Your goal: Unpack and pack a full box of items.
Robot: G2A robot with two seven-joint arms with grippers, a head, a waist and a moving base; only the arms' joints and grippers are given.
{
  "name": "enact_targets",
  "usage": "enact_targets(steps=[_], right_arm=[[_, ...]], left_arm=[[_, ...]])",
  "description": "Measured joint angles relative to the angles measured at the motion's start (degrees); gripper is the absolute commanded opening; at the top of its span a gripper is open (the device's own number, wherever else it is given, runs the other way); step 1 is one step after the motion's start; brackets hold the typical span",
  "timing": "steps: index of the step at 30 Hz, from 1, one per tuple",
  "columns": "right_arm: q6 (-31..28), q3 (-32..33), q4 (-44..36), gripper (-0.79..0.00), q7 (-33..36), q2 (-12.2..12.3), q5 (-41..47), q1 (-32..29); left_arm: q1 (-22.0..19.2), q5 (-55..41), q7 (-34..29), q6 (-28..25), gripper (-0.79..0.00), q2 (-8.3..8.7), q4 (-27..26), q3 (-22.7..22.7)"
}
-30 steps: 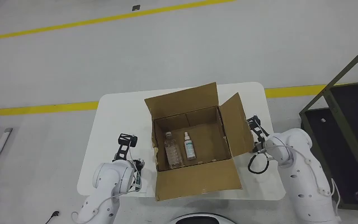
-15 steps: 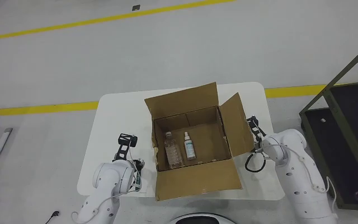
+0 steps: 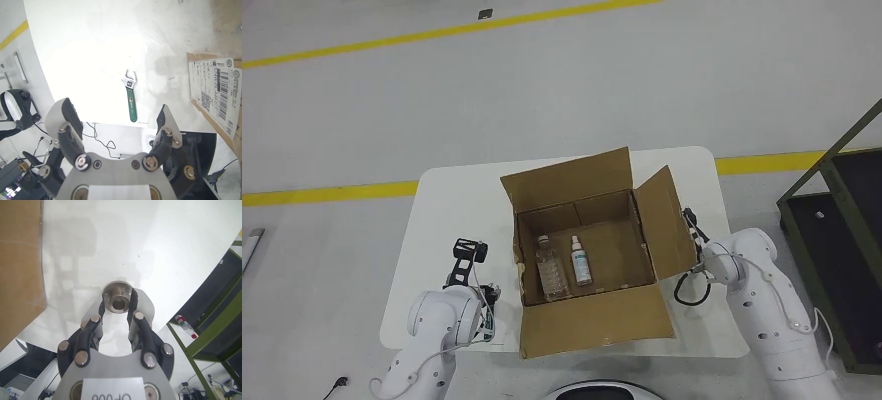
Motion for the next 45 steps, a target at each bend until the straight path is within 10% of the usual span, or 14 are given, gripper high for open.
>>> enact_targets(steps=[14,20,29,45], right_arm=[[0.0,-1.4,2.8,-0.576,-0.9,0.0,0.3,1.3],[-0.1,-1.5,2.4,-0.785,-0.5,0.1,0.4,1.6],[0.6,0.5,-1.1,-0.785,0.5,0.5,0.9,0.9],[3.3,21.9,-34.6,-0.785,-3.0,2.7,14.1,-7.1]], left_arm=[[0.0,0.0,0.0,0.0,0.0,0.0,0.0,0.0],[0.0,0.0,0.0,0.0,0.0,0.0,0.0,0.0],[0.0,0.0,0.0,0.0,0.0,0.0,0.0,0.0],[0.0,0.0,0.0,0.0,0.0,0.0,0.0,0.0]])
